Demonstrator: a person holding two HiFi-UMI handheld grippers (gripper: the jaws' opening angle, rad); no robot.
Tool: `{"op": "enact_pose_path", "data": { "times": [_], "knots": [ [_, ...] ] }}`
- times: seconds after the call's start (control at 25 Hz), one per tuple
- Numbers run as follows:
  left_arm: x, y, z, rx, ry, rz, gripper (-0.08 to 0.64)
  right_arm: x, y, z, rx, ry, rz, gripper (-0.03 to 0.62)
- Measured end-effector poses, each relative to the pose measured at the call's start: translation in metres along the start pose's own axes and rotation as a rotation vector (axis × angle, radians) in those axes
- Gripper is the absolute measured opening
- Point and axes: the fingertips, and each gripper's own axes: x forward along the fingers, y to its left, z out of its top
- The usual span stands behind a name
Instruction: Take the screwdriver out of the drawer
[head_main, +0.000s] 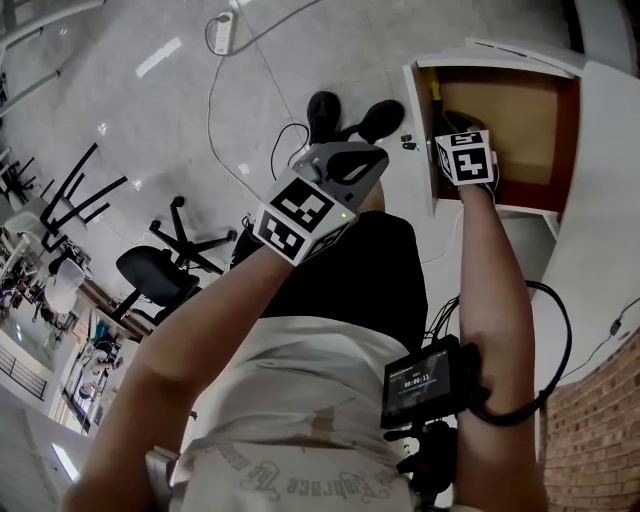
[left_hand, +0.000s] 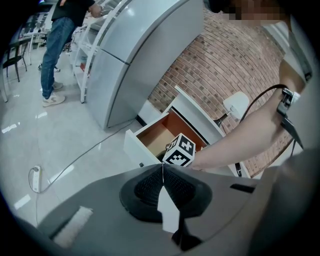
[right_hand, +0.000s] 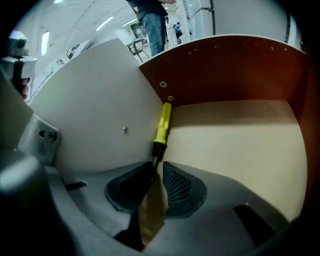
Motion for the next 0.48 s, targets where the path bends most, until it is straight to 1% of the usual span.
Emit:
{"op": "enact_pose_path", "data": {
  "times": [0.12, 0.28, 0.36, 0.48],
  "knots": [
    [0.003, -0.002, -0.005, -0.016, 0.002, 0.0, 0.006, 0.0, 0.0, -0.002, -0.051, 0.005, -0.016, 0.054],
    [0.004, -0.005, -0.011, -0.02, 0.016, -0.009, 0.006, 0.001, 0.003, 0.0, -0.081, 0.015, -0.019, 0.052],
    [0.005, -0.006, -0.012, -0.018, 0.024, -0.013, 0.006, 0.001, 0.005, 0.001, -0.088, 0.015, -0.006, 0.049],
    [0.008, -0.009, -0.01, -0.018, 0.024, -0.019, 0.006, 0.0, 0.002, 0.0, -0.06, 0.01, 0.021, 0.041]
  ]
}}
